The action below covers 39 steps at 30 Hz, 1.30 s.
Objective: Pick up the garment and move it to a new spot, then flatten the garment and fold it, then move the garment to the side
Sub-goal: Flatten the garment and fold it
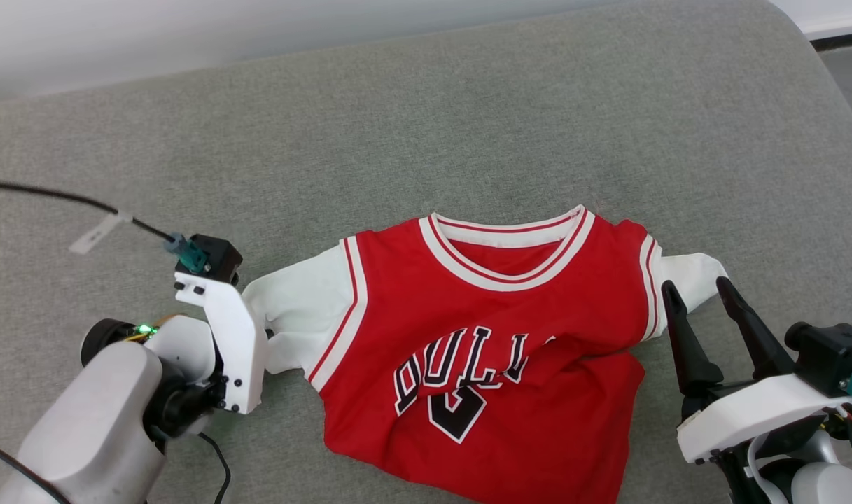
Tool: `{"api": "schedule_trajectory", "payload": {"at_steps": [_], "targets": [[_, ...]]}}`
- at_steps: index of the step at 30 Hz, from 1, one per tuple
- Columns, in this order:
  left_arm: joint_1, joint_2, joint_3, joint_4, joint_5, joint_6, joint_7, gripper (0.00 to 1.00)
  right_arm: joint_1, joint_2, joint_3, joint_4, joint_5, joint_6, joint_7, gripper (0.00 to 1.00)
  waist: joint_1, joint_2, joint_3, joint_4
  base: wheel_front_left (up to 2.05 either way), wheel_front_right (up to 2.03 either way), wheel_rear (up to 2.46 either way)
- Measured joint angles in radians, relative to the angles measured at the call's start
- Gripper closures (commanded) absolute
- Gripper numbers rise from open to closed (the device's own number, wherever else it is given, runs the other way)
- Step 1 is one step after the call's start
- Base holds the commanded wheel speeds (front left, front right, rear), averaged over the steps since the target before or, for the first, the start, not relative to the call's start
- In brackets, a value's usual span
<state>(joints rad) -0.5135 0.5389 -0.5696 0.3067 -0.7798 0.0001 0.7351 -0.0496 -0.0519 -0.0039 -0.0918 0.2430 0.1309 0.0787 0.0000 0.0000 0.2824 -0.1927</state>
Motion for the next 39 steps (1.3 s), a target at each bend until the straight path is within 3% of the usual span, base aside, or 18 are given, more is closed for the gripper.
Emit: {"api": "schedule_trajectory", "payload": {"at_steps": [5,10,15,22,28,32,39], "targets": [[0.024,-0.019,0.016,0.009,0.049,0.024,-0.163,1.00,-0.002,0.001,-0.029,0.002,0.007,0.000,0.010,0.00,0.0000,0.0000,-0.017,0.017,0.00,0.00,0.00],[0.056,-0.009,0.078,-0.041,0.082,0.087,-0.324,1.00,-0.025,-0.006,-0.067,0.020,0.025,0.000,0.040,0.00,0.0001,0.0000,-0.041,0.040,0.00,0.00,0.00],[0.114,0.018,0.127,-0.130,0.094,0.144,-0.412,1.00,-0.046,-0.063,-0.128,0.089,0.077,0.000,0.111,0.00,0.0001,0.0000,-0.069,0.063,0.00,0.00,0.00],[0.192,0.060,0.166,-0.277,0.111,0.212,-0.449,1.00,-0.069,-0.165,-0.191,0.207,0.153,0.000,0.346,0.00,0.0000,0.0000,-0.097,0.112,0.00,0.00,0.00],[0.213,0.081,0.174,-0.391,0.121,0.238,-0.446,1.00,-0.162,-0.242,-0.178,0.268,0.192,0.000,0.568,0.00,0.0001,0.0000,-0.084,0.150,0.00,0.00,0.00],[0.206,0.082,0.168,-0.437,0.132,0.241,-0.439,1.00,-0.253,-0.282,-0.131,0.305,0.205,0.000,0.638,0.00,0.0000,0.0000,-0.055,0.173,0.00,0.00,0.00],[0.170,0.078,0.149,-0.476,0.152,0.238,-0.437,1.00,-0.384,-0.300,-0.042,0.365,0.225,0.000,0.697,0.00,0.0001,0.0000,0.008,0.209,0.00,0.00,0.00]]}}
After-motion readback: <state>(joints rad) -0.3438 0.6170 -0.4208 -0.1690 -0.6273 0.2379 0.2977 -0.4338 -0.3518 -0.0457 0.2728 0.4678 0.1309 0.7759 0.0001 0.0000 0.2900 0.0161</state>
